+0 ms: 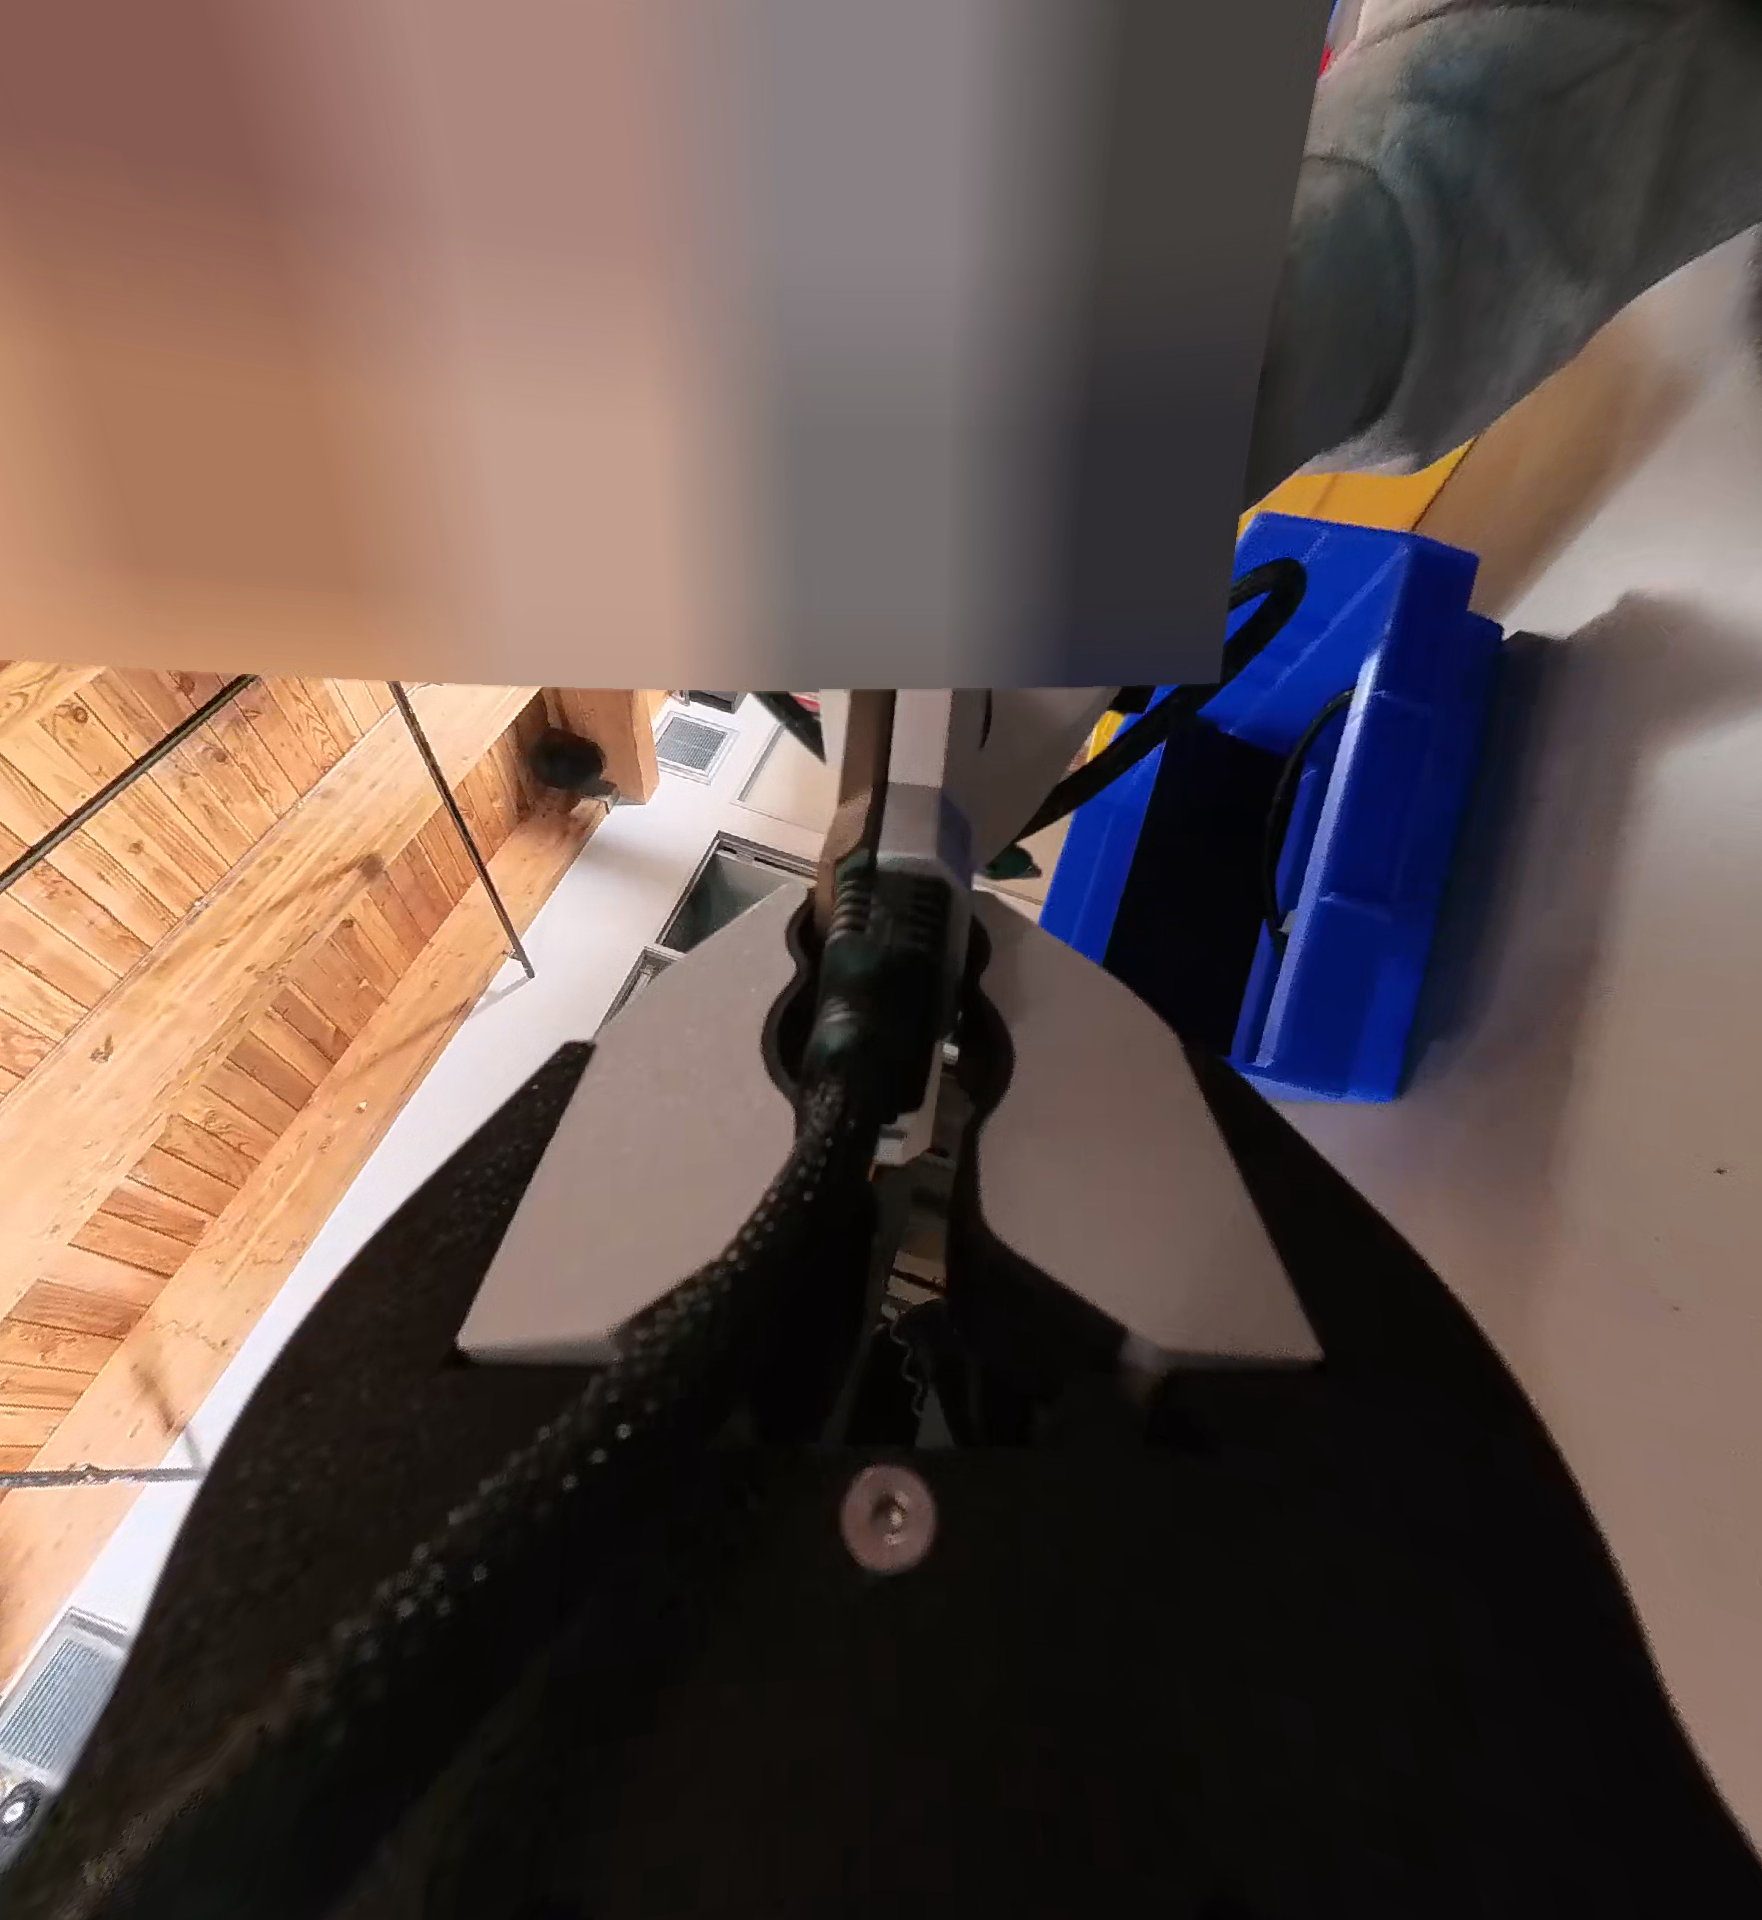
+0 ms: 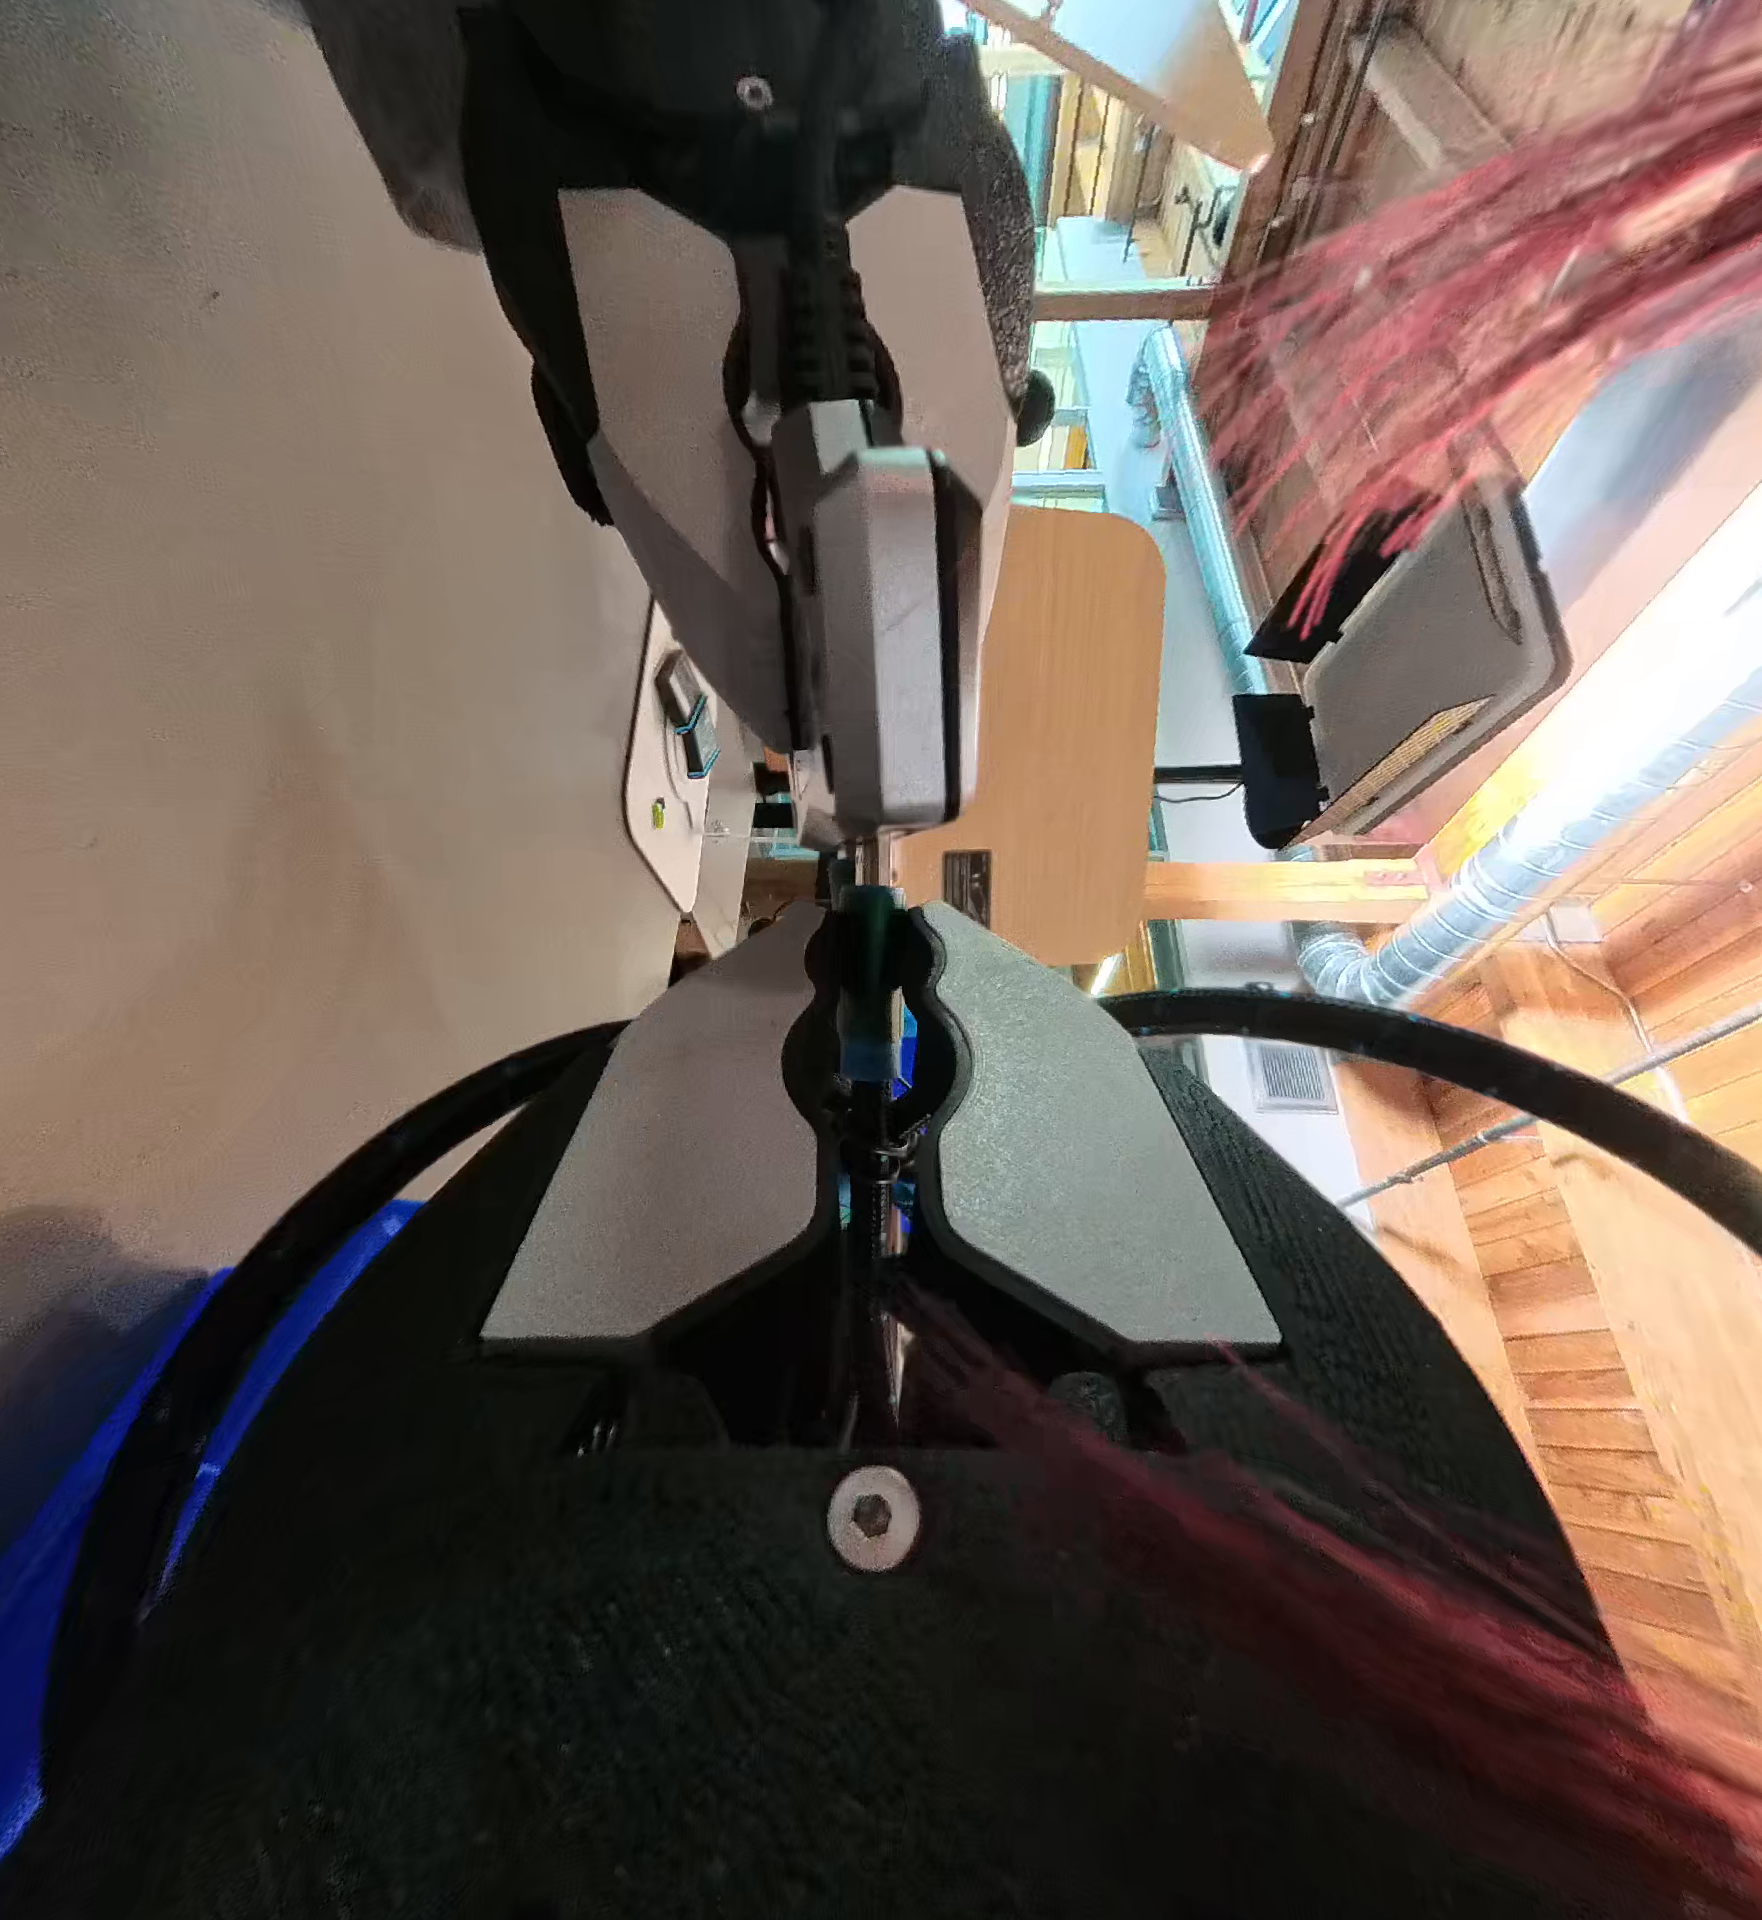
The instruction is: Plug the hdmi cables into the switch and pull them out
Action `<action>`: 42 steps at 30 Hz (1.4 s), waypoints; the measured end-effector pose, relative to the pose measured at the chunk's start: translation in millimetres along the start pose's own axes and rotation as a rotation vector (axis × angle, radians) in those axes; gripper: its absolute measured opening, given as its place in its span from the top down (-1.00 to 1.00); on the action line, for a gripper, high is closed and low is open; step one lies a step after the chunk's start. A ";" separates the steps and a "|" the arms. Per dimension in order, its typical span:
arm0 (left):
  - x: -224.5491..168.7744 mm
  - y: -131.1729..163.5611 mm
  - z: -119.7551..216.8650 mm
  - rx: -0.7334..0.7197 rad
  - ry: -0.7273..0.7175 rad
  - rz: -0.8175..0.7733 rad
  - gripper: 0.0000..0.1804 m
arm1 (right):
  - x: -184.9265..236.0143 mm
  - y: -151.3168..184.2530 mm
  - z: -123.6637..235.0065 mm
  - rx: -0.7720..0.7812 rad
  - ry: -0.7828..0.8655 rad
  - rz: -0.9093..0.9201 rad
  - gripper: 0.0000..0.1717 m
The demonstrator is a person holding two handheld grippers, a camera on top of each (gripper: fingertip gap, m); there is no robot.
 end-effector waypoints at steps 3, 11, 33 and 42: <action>-3.3 2.8 0.4 0.017 0.017 0.015 0.76 | 3.6 1.0 -3.0 0.023 -0.011 -0.006 0.90; -7.6 12.4 -0.4 0.117 0.007 -0.034 0.76 | 8.7 11.5 -9.5 0.141 0.000 -0.002 0.92; -12.2 16.1 -0.5 0.141 -0.051 -0.032 0.76 | 5.4 22.5 -1.2 0.112 -0.040 -0.010 0.73; -14.1 18.0 1.6 0.137 -0.029 -0.008 0.76 | 15.1 28.3 -2.6 0.180 -0.079 0.045 0.90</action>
Point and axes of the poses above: each gripper's, where its closed fingertips meet, z back along the fingers, y out of its underside, x = y × z across the jaws, the point moved 2 cm from there along z, back along the fingers, and after that the axes turned 14 degrees about -x, right-handed, at the moved point
